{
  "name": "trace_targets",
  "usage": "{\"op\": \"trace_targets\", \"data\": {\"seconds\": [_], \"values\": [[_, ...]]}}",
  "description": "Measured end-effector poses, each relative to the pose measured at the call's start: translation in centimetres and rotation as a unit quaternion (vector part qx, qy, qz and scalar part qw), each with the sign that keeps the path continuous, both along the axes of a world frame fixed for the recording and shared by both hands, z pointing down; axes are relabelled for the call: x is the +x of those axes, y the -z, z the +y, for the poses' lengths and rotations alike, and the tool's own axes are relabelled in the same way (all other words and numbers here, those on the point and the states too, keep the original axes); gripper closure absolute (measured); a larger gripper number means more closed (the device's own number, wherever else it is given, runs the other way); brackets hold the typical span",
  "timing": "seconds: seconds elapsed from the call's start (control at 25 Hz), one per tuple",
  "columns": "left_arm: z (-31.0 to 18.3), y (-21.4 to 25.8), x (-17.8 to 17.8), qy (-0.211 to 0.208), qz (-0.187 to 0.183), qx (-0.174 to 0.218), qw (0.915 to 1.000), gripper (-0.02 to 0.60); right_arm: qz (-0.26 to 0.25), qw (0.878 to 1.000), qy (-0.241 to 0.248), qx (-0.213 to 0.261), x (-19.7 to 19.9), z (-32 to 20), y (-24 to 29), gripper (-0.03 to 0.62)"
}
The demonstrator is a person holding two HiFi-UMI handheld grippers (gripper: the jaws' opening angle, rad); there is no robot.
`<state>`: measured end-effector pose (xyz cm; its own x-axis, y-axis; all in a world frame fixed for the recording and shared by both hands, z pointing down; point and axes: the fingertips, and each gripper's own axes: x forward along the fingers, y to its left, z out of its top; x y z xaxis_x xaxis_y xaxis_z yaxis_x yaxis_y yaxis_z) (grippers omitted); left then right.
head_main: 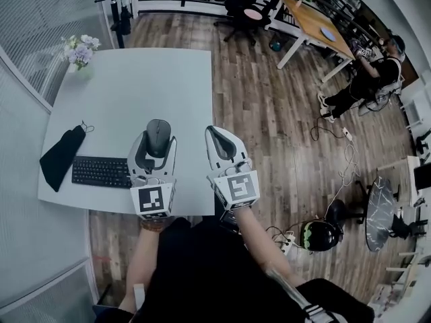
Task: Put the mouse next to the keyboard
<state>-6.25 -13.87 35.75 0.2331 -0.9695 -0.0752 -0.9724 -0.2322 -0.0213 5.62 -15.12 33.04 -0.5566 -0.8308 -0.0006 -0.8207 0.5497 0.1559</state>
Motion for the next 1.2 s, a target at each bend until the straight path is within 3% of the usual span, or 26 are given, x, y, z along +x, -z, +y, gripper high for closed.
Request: {"op": "trace_targets", "data": {"seconds": [0.76,1.2], "values": [[0.1,-3.6,-1.2,0.009,-0.001,-0.029,0.9995,0.29,0.012,1.0,-0.003,-0.001,0.1,-0.4,-1.3,0.597],[-0.5,-7.4,-1.8,0.009,-0.002,-0.07,0.9975,0.29,0.013,1.0,-0.004,-0.006,-0.2,-0.5,-1.7,0.597]]}}
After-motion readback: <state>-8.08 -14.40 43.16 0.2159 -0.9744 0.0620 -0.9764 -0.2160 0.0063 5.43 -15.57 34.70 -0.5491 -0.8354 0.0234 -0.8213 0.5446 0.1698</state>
